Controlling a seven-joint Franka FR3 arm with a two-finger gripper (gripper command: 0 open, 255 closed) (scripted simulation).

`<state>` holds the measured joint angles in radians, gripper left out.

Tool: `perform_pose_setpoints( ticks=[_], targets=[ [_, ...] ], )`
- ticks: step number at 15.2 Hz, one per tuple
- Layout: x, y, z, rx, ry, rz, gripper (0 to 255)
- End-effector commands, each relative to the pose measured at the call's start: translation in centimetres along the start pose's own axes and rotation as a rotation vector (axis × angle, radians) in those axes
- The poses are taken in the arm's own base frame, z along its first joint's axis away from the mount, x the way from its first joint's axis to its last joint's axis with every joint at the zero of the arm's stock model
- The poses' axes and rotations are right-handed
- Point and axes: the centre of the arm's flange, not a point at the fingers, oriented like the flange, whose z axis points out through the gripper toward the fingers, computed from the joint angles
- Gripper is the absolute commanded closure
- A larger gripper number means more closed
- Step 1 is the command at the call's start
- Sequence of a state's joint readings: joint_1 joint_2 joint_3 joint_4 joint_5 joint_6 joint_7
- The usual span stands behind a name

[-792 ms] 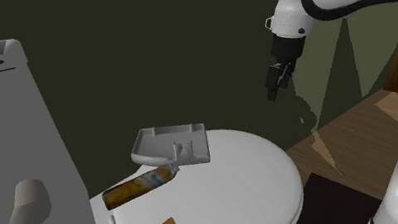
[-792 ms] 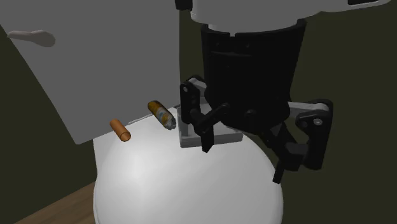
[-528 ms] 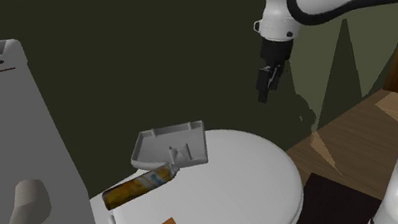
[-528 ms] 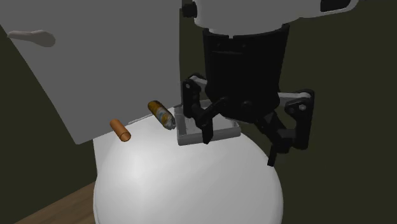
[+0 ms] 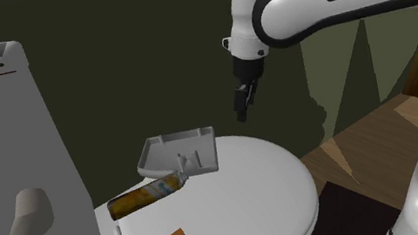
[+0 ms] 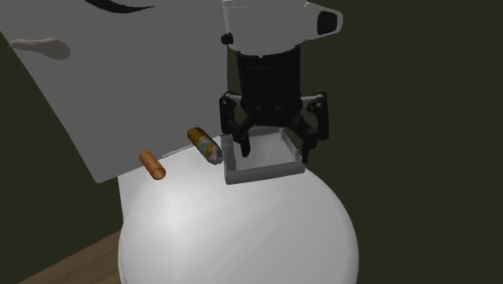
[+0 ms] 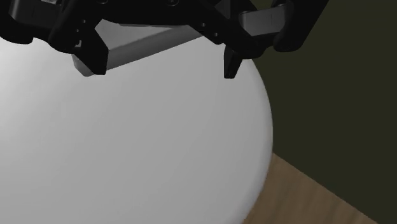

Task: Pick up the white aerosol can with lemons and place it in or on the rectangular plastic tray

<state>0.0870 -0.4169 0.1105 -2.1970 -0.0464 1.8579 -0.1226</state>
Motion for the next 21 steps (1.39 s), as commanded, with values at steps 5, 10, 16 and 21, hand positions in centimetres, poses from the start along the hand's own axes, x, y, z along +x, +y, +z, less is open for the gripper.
perform_pose_setpoints(
  ticks=[5,10,16,21],
  targets=[
    [6.1,-5.2,2.0,-0.018,-0.006,-0.175,0],
    [10.3,-10.1,3.9,-0.033,-0.011,-0.32,0],
    [14.4,-16.8,6.3,-0.051,-0.018,-0.493,0],
    [16.9,-22.7,8.4,-0.066,-0.024,-0.638,0]
  ],
)
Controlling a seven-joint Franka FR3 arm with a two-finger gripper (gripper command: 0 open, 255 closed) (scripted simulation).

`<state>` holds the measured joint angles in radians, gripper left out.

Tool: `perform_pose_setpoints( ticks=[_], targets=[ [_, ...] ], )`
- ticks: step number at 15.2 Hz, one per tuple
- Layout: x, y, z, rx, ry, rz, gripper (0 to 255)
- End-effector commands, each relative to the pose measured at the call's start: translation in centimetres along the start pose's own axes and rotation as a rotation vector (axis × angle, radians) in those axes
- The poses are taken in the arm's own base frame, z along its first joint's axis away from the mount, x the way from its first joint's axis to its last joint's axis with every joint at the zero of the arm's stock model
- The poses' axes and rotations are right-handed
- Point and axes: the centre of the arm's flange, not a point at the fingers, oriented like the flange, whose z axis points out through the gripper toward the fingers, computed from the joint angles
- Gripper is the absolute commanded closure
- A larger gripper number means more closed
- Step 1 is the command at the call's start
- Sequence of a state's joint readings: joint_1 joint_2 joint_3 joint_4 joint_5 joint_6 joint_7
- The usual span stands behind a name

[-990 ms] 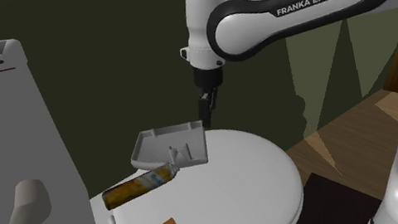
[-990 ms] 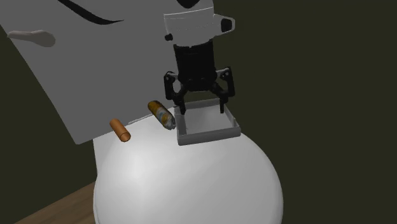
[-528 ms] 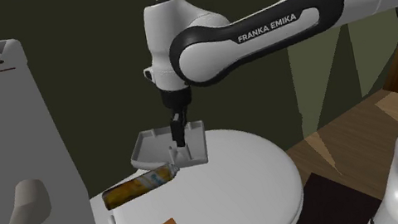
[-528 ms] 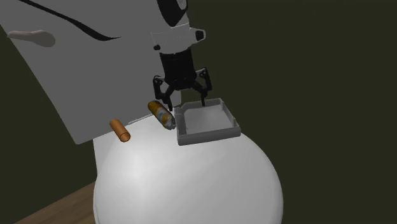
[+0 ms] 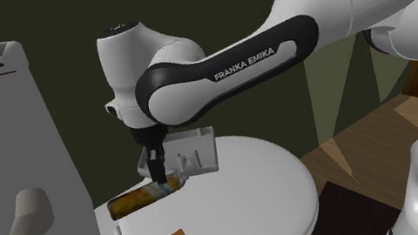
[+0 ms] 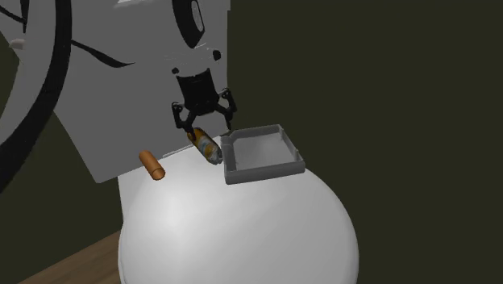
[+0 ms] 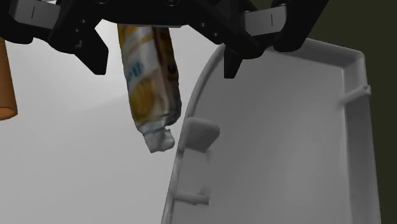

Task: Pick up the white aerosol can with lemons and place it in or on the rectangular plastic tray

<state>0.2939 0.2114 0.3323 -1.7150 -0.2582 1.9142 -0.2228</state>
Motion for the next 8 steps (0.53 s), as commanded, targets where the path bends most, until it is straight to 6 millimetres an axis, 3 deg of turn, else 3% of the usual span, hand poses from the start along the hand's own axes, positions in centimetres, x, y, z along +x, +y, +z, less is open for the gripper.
perform_pose_setpoints(
  ticks=[1,3,8],
  targets=[
    [2.1,-1.5,1.0,-0.006,-0.002,-0.059,0],
    [3.6,-2.8,1.5,-0.011,-0.004,-0.104,0],
    [3.6,-2.8,4.2,-0.011,-0.004,-0.104,0]
  ],
)
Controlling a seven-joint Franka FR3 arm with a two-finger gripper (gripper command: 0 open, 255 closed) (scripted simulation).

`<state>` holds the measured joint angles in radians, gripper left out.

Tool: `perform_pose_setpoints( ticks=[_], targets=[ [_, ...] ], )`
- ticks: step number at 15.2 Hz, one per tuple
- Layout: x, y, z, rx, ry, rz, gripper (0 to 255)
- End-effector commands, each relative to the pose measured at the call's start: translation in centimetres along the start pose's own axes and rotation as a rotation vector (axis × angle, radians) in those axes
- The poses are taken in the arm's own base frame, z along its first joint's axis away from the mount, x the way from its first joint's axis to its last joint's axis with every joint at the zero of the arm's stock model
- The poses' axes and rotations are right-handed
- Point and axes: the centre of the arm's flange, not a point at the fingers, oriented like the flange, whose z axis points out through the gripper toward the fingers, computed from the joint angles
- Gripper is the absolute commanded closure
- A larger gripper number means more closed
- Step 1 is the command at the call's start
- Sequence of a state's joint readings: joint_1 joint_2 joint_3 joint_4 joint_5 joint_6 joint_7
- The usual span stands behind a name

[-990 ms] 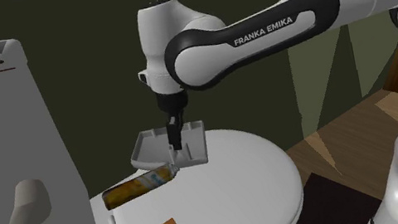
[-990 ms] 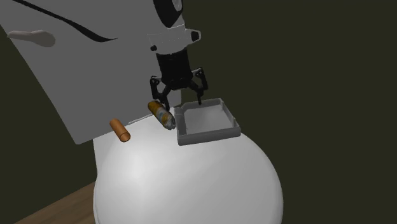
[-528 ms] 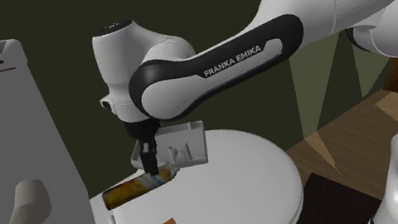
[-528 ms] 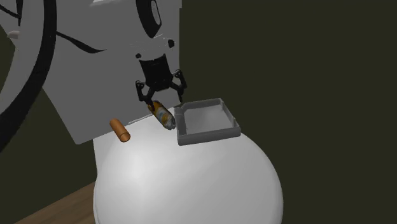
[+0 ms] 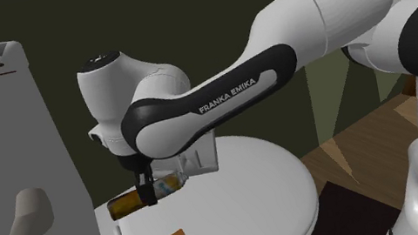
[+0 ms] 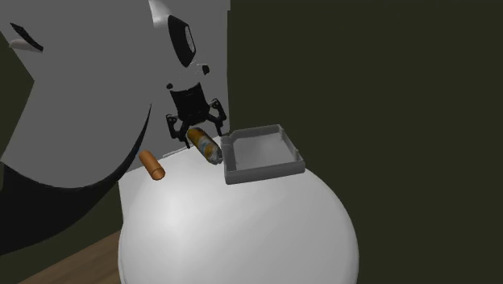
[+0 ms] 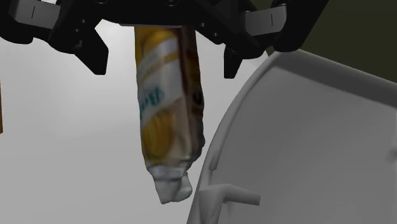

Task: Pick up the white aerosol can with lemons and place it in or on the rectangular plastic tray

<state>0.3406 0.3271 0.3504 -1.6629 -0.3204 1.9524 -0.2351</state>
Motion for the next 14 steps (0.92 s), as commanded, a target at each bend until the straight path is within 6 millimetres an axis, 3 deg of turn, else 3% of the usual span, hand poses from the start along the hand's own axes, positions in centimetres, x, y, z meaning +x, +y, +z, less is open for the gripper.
perform_pose_setpoints(
  ticks=[1,3,10,11,14],
  targets=[
    [-0.02,0.03,1.17,0.0,0.0,-0.001,0],
    [-0.02,0.03,2.0,0.0,0.0,-0.001,0],
    [-0.02,0.02,1.99,0.0,0.0,-0.001,0],
    [-0.02,0.02,1.99,0.0,0.0,-0.001,255],
    [-0.02,0.03,1.99,0.0,0.0,-0.001,255]
  ],
)
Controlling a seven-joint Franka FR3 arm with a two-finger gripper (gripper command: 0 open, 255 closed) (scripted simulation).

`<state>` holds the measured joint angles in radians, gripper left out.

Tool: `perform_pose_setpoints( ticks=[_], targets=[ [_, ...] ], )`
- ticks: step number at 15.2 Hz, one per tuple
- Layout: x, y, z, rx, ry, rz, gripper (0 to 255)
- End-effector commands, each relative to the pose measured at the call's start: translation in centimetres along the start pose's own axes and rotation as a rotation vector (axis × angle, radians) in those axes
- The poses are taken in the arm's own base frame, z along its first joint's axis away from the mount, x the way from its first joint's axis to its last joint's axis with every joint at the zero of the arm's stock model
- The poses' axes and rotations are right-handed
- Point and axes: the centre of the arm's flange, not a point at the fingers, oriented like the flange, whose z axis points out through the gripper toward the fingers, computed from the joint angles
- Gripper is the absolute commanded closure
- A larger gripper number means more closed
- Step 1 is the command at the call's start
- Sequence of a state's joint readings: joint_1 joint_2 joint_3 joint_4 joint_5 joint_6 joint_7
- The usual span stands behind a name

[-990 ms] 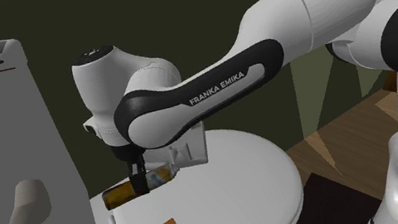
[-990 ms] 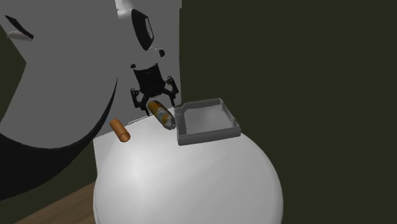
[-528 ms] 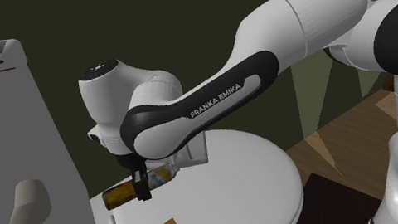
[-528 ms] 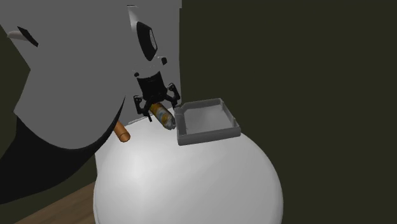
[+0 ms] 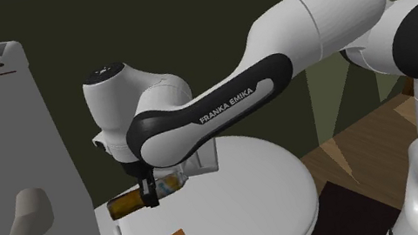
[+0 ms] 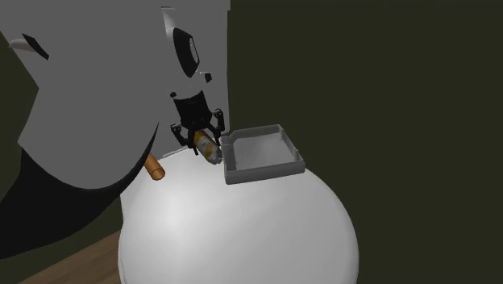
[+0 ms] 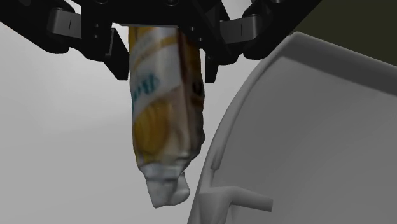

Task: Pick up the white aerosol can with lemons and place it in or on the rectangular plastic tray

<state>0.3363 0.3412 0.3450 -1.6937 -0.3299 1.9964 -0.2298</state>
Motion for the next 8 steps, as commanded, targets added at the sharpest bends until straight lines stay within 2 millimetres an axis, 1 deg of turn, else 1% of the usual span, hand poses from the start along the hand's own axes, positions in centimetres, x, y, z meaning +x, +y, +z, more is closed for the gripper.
perform_pose_setpoints(
  ticks=[1,6,8],
  targets=[
    [0.0,0.0,0.0,0.0,0.0,0.0,255],
    [0.0,0.0,0.0,0.0,0.0,0.0,255],
    [-0.1,0.2,-1.0,0.0,0.0,0.0,255]
  ],
)
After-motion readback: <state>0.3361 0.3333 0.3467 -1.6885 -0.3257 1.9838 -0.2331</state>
